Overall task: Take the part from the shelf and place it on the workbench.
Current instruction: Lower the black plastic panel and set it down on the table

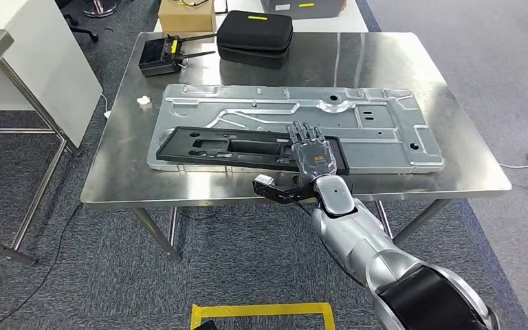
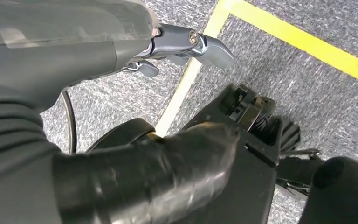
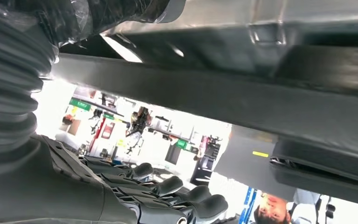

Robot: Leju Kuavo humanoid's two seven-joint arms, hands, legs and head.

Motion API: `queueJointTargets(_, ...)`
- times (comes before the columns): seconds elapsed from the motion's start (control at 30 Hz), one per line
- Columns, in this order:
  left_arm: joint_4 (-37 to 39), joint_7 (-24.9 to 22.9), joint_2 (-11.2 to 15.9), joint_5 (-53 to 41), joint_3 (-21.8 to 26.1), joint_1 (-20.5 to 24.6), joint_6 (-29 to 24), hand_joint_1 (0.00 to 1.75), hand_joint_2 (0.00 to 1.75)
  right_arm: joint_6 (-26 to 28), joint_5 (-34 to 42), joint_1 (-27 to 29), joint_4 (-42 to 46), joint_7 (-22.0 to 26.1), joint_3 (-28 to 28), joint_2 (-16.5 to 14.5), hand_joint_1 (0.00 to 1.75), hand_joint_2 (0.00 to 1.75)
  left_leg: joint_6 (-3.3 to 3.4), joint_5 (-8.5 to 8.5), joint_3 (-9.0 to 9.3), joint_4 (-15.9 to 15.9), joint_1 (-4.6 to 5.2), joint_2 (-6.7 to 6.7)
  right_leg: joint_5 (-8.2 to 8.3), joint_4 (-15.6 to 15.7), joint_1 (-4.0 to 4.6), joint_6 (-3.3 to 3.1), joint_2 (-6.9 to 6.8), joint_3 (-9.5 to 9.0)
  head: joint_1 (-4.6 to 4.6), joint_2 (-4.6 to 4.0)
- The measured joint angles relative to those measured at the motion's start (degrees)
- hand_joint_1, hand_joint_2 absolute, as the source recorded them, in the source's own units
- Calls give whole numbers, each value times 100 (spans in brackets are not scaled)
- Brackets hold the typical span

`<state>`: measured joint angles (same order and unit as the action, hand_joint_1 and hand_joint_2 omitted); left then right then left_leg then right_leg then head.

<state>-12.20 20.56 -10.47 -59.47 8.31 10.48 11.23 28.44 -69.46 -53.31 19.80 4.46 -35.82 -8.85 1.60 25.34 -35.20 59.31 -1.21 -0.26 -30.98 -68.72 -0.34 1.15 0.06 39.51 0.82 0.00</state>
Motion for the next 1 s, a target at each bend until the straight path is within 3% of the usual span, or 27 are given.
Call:
queueJointTargets(0.07, 0, 1, 0, 0, 0, -7, -1, 0, 0, 1, 12, 28, -1, 0, 0, 2, 0, 175, 5, 1, -3, 1, 5, 0, -213, -618, -4, 18, -1, 296, 0, 0)
queueJointTargets(0.1, 0, 1, 1, 0, 0, -10, -5, 0, 0, 3, 16, 41, -2, 0, 0, 4, 0, 175, 5, 1, -1, 2, 7, -3, -162, -666, -3, 11, -1, 326, 0, 0)
queueJointTargets(0.13, 0, -1, 1, 0, 0, -10, -13, 0, 0, 10, 22, 48, -1, 0, 0, 5, 0, 175, 4, 2, 5, 2, 9, -6, -4, -475, -1, -8, 0, 238, 0, 0)
queueJointTargets(0.2, 0, -8, -3, -2, 0, -7, -34, 0, 0, 41, 33, 46, 4, 0, 1, 7, 0, 175, -5, 8, 21, 0, 17, -13, 388, 307, 15, -75, 1, -146, 1, 0)
queueJointTargets(0.23, 0, -13, -5, -4, 0, -5, -43, 0, 0, 62, 37, 42, 9, 0, 1, 7, 0, 175, -17, 9, 22, -2, 24, -14, 506, 649, 34, -108, 2, -307, 1, 0)
queueJointTargets(0.27, 0, -24, -8, -5, 0, -5, -50, 0, 0, 80, 40, 41, 13, 0, 1, 7, 0, 175, -33, 7, 20, -7, 29, -13, 552, 850, 52, -132, 5, -400, 2, 0)
queueJointTargets(0.33, 0, -66, -11, -7, 0, -4, -60, 0, 0, 98, 54, 44, 16, -1, 2, 13, 0, 175, -83, -6, 19, -32, 34, -10, 550, 948, 79, -159, 11, -427, 2, 0)
queueJointTargets(0.4, 0, -126, -8, -7, 0, -3, -69, 0, 0, 102, 81, 44, 24, -5, 6, 20, 0, 175, -139, 43, 7, -6, 38, -7, 587, 1019, 37, -214, 6, -463, 2, 0)
queueJointTargets(0.47, 0, -213, -2, -5, 1, 2, -93, 0, 0, 109, 102, 39, 31, -11, 10, 23, 0, 175, -175, 289, -146, 360, 44, -5, 630, 1094, -2, -276, -5, -502, 7, 0)
queueJointTargets(0.53, 0, -311, 0, -1, 5, 1, -128, 0, 0, 119, 110, 49, 30, -20, 11, 27, 0, 175, -202, 630, -467, 1080, 41, -4, 636, 1099, 9, -298, -7, -501, 9, 0)
queueJointTargets(0.57, 0, -348, 2, 0, 7, -3, -144, 0, 0, 125, 113, 63, 30, -26, 11, 31, 0, 175, -215, 718, -605, 1371, 39, -3, 635, 1094, 13, -299, -7, -498, 9, 0)
queueJointTargets(0.6, 0, -371, 4, -3, 9, -6, -163, 0, 0, 133, 115, 76, 29, -31, 11, 37, 0, 175, -222, 703, -663, 1485, 39, -3, 631, 1084, 15, -299, -5, -495, 9, 0)
queueJointTargets(0.63, 0, -383, 7, -7, 9, -7, -181, 0, 0, 144, 116, 84, 29, -38, 13, 44, 0, 175, -224, 582, -612, 1377, 38, -2, 624, 1069, 14, -295, -2, -494, 9, 0)
queueJointTargets(0.7, 0, -362, 10, -13, 9, 0, -201, 0, 0, 172, 117, 85, 30, -54, 16, 62, 0, 175, -210, 216, -268, 665, 32, 4, 591, 1019, 8, -268, 5, -490, 9, 0)
queueJointTargets(0.77, 0, -313, 11, -7, 9, 9, -201, 0, 0, 192, 118, 80, 31, -67, 19, 89, 0, 175, -172, 43, 7, 98, 40, 1, 560, 953, 30, -215, 12, -460, 7, 0)
queueJointTargets(0.9, 0, -280, 10, 4, 9, 8, -180, 0, 0, 197, 120, 78, 32, -73, 24, 137, 0, 175, -57, 12, 50, -24, 48, -9, 532, 909, 43, -107, 17, -418, 2, 0)
queueJointTargets(0.93, 0, -278, 9, 4, 9, 12, -178, 0, 0, 197, 120, 71, 33, -74, 27, 150, 0, 175, -26, -4, 53, -42, 37, -7, 452, 807, 34, -73, 15, -374, 1, 0)
queueJointTargets(1.0, 0, -282, 7, 2, 9, 22, -175, 0, 0, 197, 120, 64, 33, -80, 33, 177, 0, 175, 16, -22, 52, -61, 23, -3, 139, 274, 11, -8, 11, -137, -2, 0)
